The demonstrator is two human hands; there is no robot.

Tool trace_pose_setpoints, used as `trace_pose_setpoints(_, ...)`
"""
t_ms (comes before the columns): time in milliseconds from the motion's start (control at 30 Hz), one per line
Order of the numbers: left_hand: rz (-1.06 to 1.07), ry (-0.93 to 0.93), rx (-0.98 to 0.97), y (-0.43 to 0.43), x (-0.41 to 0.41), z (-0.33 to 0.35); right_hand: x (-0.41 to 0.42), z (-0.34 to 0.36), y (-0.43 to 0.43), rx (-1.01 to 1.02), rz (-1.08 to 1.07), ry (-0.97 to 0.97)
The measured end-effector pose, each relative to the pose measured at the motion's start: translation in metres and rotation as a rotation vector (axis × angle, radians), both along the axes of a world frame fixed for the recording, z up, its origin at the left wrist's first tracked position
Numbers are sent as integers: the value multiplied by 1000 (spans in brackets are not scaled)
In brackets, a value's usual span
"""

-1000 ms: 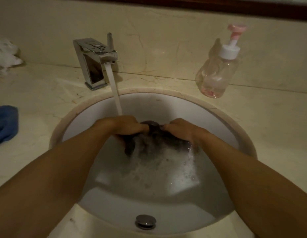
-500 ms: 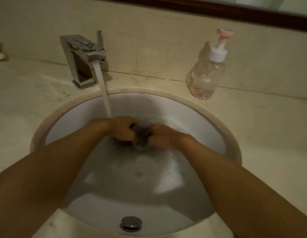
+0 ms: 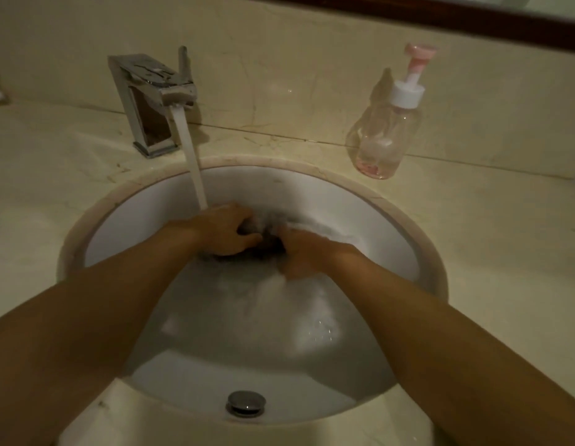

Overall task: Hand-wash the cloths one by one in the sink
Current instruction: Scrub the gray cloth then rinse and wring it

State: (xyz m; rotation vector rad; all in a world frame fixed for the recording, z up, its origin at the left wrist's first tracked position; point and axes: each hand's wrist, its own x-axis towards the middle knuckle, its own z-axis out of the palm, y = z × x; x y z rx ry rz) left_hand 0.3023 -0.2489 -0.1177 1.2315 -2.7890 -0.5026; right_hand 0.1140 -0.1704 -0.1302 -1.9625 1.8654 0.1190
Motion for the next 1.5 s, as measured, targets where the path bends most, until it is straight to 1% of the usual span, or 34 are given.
trace_pose_setpoints(100,10,-72,31,10,-5,9,8,7,1,3,-27,-87)
trace_pose_setpoints(200,31,-151,140,15,2,25,7,26,13,105,-43,-144)
trace_pose_setpoints(233,54,-133,198,16,9,33,5,32,15,109,-85,-199)
trace_pose_setpoints(300,124,-35,267,16,29,51,1,48,19,2,-157,-287)
trace_pose_setpoints(367,165,45,215,15,51,72,3,66,19,-150,-235,-387)
trace_pose_setpoints(433,224,96,150,14,74,95,13,89,13,-245,-258,-515)
trace_pose_setpoints(500,296,275,158,11,95,123,31,118,1,-308,-240,-549)
trace_pose_setpoints(533,327,356,121,8,104,136,41,134,-6,-338,-234,-571)
trace_pose_setpoints(567,353,395,43,3,112,149,50,150,-13,-365,-227,-614)
trace_pose_setpoints(633,394,371,-108,-11,124,171,66,176,-29,-410,-223,-722)
trace_pose_setpoints(700,406,298,-194,-25,129,192,80,196,-46,-424,-235,-804)
trace_pose_setpoints(733,415,277,-214,-31,131,200,85,204,-55,-411,-230,-815)
trace_pose_setpoints(800,402,233,-229,-42,129,214,93,213,-73,-371,-196,-772)
trace_pose_setpoints(933,346,73,-120,-61,126,224,100,218,-107,-253,-128,-673)
trace_pose_setpoints(1000,326,31,-78,-72,128,222,101,216,-122,-220,-103,-627)
trace_pose_setpoints(1067,302,22,-66,-80,133,217,102,211,-131,-223,-80,-621)
trace_pose_setpoints(1300,234,88,-23,-89,138,204,105,200,-142,-296,-56,-728)
trace_pose_setpoints(1433,278,89,-21,-87,136,207,108,200,-143,-246,-44,-783)
trace_pose_setpoints(1500,307,79,-69,-84,131,209,107,201,-136,-219,-41,-795)
